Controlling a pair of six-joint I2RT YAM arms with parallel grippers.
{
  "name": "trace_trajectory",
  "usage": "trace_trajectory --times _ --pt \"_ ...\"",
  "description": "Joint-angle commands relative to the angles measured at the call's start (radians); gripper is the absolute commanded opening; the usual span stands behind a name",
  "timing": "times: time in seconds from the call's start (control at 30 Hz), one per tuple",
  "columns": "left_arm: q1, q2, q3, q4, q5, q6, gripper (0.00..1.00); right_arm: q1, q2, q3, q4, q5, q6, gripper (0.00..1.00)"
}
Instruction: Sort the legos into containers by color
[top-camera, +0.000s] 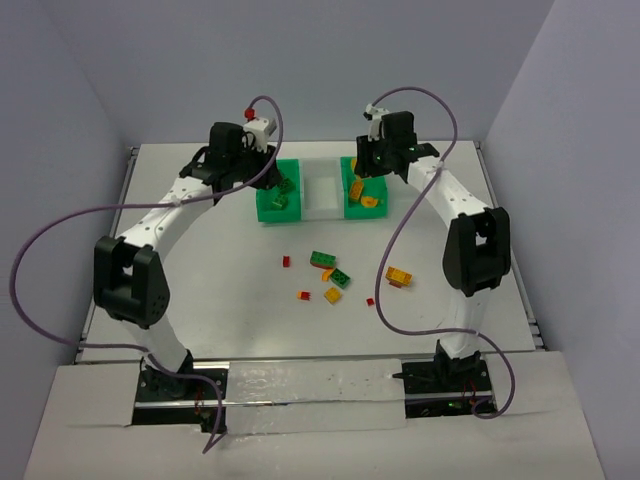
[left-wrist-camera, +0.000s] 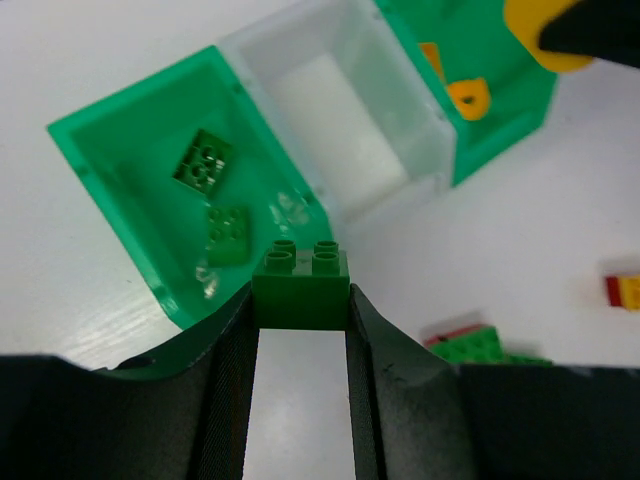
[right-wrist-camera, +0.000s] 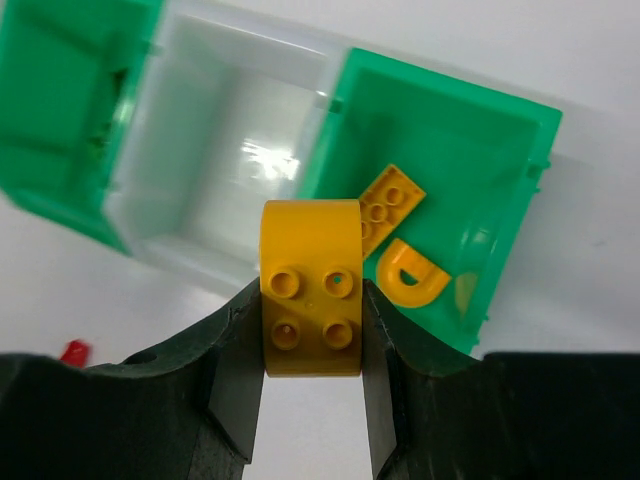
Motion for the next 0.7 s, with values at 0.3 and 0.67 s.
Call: trace_trajectory --times 0.3,0.67 --pt "0.006 0.276 0.184 0.01 -0.236 0.022 0.02 0.034 0.146 0.084 0.047 0.273 -0.076 0.16" --pt "0.006 0.315 0.281 -0.028 -0.231 0.032 0.52 0.042 0.131 0.117 0.009 0.252 -0.087 0.8"
